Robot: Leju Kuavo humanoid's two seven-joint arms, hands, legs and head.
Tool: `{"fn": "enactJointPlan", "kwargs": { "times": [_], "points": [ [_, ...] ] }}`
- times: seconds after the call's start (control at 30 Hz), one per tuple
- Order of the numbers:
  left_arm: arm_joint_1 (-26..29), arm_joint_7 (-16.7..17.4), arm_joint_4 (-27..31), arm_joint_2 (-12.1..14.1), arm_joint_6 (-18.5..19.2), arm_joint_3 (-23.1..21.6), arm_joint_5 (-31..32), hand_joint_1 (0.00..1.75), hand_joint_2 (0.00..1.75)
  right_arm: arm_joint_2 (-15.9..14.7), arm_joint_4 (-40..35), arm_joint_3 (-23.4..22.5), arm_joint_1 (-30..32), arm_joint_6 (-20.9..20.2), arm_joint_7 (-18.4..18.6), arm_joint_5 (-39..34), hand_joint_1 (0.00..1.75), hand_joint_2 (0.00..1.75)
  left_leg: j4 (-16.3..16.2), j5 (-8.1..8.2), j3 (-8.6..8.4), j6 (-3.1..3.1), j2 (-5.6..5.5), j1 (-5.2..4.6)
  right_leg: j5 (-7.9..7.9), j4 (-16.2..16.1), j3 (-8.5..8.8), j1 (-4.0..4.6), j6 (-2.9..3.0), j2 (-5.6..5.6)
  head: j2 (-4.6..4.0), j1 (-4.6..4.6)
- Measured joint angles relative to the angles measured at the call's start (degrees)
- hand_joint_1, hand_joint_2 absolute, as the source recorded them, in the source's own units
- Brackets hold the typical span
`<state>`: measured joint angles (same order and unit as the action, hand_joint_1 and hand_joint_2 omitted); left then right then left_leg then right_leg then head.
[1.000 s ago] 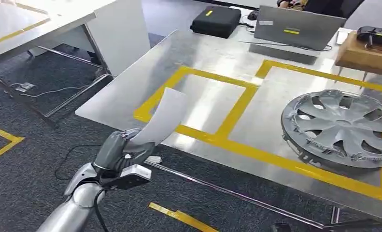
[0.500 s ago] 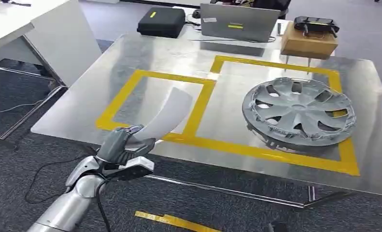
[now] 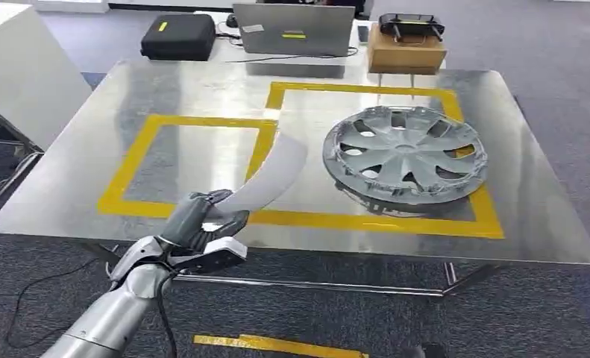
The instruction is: Take the parts from the cabinet and place them on the table.
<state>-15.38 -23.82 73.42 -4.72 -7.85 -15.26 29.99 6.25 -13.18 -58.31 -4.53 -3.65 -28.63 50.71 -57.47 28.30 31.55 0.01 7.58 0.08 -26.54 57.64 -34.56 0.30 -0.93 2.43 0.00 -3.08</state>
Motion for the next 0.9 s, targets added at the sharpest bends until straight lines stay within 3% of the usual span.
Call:
{"fn": "enactJointPlan", "kwargs": {
  "times": [0.03,0.07,0.1,0.13,0.2,0.23,0.27,0.3,0.33,0.37,0.4,0.47,0.53,0.57,0.6,0.63,0.67,0.7,0.73,0.77,0.8,0.87,0.9],
  "points": [
    [-0.1,0.0,0.0,-0.1,0.0,0.0,0.0,1.75,1.75,0.0,0.0,0.0,0.0,0.0,0.0,0.0,0.0,0.0,0.0,0.32,-0.17,-0.46,0.36,0.06,0.24,-0.3,0.22,-0.32,0.39,-0.77,0.02,0.0],
    [-0.3,0.0,0.0,-0.1,0.0,0.0,0.0,1.75,1.75,0.0,0.0,0.0,0.2,0.0,0.0,0.0,0.0,0.0,-0.9,1.31,-0.01,-0.93,-2.62,0.34,0.44,-0.5,0.4,-0.64,0.71,-1.44,0.0,0.22],
    [-0.3,0.0,0.0,-0.1,0.0,0.0,0.0,1.75,1.75,0.0,0.0,0.0,0.1,0.0,0.0,0.0,0.0,0.0,-3.8,3.28,1.19,-1.0,-5.23,0.52,0.5,-0.5,0.41,-0.76,0.99,-1.97,0.02,0.48],
    [-0.2,0.0,-0.1,0.1,0.0,0.0,0.0,1.75,1.75,0.0,0.0,0.0,-0.2,0.0,0.0,0.0,0.0,0.0,-8.1,5.5,3.16,-1.09,-6.44,0.54,0.51,-0.5,0.39,-0.8,1.14,-2.68,0.02,0.57],
    [-0.1,0.3,-0.7,0.3,-0.4,0.0,0.8,1.75,1.75,0.0,0.0,0.0,-0.2,0.0,0.0,0.2,0.0,0.0,-16.8,8.57,7.61,-1.2,-7.05,0.51,0.51,-0.5,0.38,-0.77,1.17,-4.42,0.02,0.74],
    [-0.3,0.7,-1.1,0.3,-0.7,0.0,1.3,1.75,1.75,0.0,0.0,0.0,-0.2,0.0,0.0,0.3,0.0,0.0,-18.0,8.22,8.52,-1.14,-7.09,0.5,0.52,-0.5,0.41,-0.76,1.17,-5.18,0.02,0.72],
    [-0.6,1.2,-1.7,0.3,-1.2,0.0,2.2,1.75,1.75,0.0,0.0,0.0,-0.1,-0.1,0.1,0.5,0.0,0.0,-16.8,6.4,8.25,-1.02,-7.11,0.51,0.52,-0.4,0.45,-0.76,1.16,-6.1,0.02,0.72],
    [-1.1,1.7,-2.6,0.3,-1.9,0.0,3.2,1.75,1.75,0.0,0.0,0.0,-0.2,-0.1,0.2,0.7,0.0,0.0,-13.5,3.75,6.97,-0.83,-7.23,0.52,0.52,-0.3,0.49,-0.77,1.14,-6.93,0.02,0.77],
    [-2.1,2.4,-3.7,0.3,-2.7,0.0,4.4,1.75,1.75,0.0,0.0,0.0,-0.3,-0.2,0.3,0.9,0.0,0.0,-8.2,0.47,4.66,-0.56,-7.9,0.54,0.51,-0.2,0.55,-0.78,1.09,-7.85,0.02,0.77],
    [-3.1,2.9,-4.7,0.2,-3.6,0.0,5.3,1.75,1.75,0.0,0.0,0.1,-0.4,-0.2,0.3,1.1,0.0,0.0,-3.5,-1.91,2.66,-0.32,-10.36,0.73,0.49,-0.1,0.44,-0.87,1.01,-8.48,0.0,0.77],
    [-4.2,3.4,-6.3,0.2,-4.8,0.0,6.6,1.75,1.75,0.2,0.0,0.3,-0.6,-0.2,0.5,1.3,0.0,0.0,-1.9,-1.18,2.03,0.07,-13.27,1.11,0.51,0.1,0.06,-0.7,0.58,-9.03,0.02,0.61],
    [-6.1,4.5,-9.5,-0.1,-6.6,0.0,8.9,1.75,1.75,0.2,0.0,0.4,-1.0,-0.3,0.7,1.7,0.0,0.0,-1.0,-1.05,2.02,0.05,-12.38,0.78,0.97,0.1,-0.87,-1.26,-0.37,-10.43,0.02,0.68],
    [-8.2,5.5,-12.8,-0.7,-8.8,0.0,11.5,1.75,1.75,0.2,0.1,0.5,-0.9,-0.3,0.9,2.2,0.0,0.0,-0.4,-1.42,1.9,0.81,-11.2,0.92,1.33,-0.3,-1.28,-1.34,-1.27,-11.63,0.0,0.77],
    [-9.7,8.0,-14.5,-1.1,-11.2,-0.1,14.5,1.75,1.75,0.2,0.1,0.7,-0.8,-0.4,1.0,2.8,0.0,0.0,0.0,-1.76,1.72,1.07,-10.55,1.17,1.02,0.2,-1.82,-1.31,-1.28,-9.42,0.0,0.83],
    [-11.9,13.4,-17.8,-1.4,-15.4,-1.0,20.7,1.75,1.75,0.2,0.1,1.2,-1.1,-0.5,1.0,3.5,0.0,0.0,0.0,-1.81,1.74,1.4,-10.12,1.13,-0.35,2.2,-2.84,-0.9,-1.52,-5.6,0.02,0.0],
    [-14.3,19.8,-21.1,-1.3,-18.9,-2.0,28.8,1.75,1.75,0.2,0.1,1.7,-1.7,-0.7,1.2,4.0,0.0,0.0,0.0,-1.8,1.8,1.45,-9.52,1.03,-2.49,6.4,-5.0,-1.0,-1.83,-3.7,0.02,-0.33],
    [-16.6,24.5,-24.7,-0.9,-21.0,-2.5,35.5,1.75,1.75,0.3,0.2,2.0,-2.4,-0.8,1.6,4.3,0.0,0.0,-0.1,-1.78,1.8,1.49,-8.65,0.89,-4.6,11.4,-7.55,-1.11,-1.99,-2.88,0.02,-0.15],
    [-18.5,26.7,-27.7,-0.7,-21.9,-2.6,39.0,1.75,1.75,0.4,0.2,2.3,-2.8,-0.9,1.8,4.6,0.0,0.0,-0.1,-1.77,1.86,1.5,-7.91,0.84,-6.08,15.8,-9.73,-1.17,-2.16,-2.66,0.0,-0.26],
    [-20.2,28.0,-30.8,-0.5,-22.7,-2.8,41.1,1.75,1.75,0.5,0.2,2.7,-3.0,-1.0,2.2,5.0,0.0,0.0,-0.1,-1.76,1.86,1.49,-7.45,0.83,-6.26,17.7,-10.66,-1.2,-2.25,-2.55,0.02,-0.22],
    [-21.5,28.9,-32.9,-0.4,-23.1,-2.9,42.3,1.75,1.75,0.5,0.2,3.0,-2.9,-1.0,2.4,5.1,0.0,0.0,-0.1,-1.75,1.82,1.48,-7.17,0.83,-5.27,17.0,-10.17,-1.23,-2.29,-2.5,0.0,-0.24],
    [-22.5,30.0,-34.5,-0.3,-23.2,-2.9,43.5,1.75,1.75,0.5,0.2,3.2,-2.9,-1.0,2.6,5.3,0.0,0.0,-0.1,-1.73,1.79,1.43,-6.99,0.83,-3.18,13.7,-8.35,-1.23,-2.21,-2.46,0.0,-0.26],
    [-24.6,33.1,-38.4,0.2,-23.3,-3.0,46.3,1.75,1.75,0.5,0.2,3.7,-3.0,-1.0,2.7,5.9,0.0,0.0,-0.1,-1.55,1.57,1.15,-6.71,0.83,1.6,2.6,-2.19,-1.23,-1.8,-2.2,0.02,-0.3],
    [-25.5,34.0,-39.6,0.5,-23.3,-3.0,46.9,1.75,1.75,0.6,0.2,4.0,-3.1,-1.0,2.7,5.9,0.0,0.0,-0.1,-1.46,1.68,0.79,-6.61,0.55,0.57,0.0,-0.48,-0.95,-1.47,-1.91,0.02,-0.22]
  ]
}}
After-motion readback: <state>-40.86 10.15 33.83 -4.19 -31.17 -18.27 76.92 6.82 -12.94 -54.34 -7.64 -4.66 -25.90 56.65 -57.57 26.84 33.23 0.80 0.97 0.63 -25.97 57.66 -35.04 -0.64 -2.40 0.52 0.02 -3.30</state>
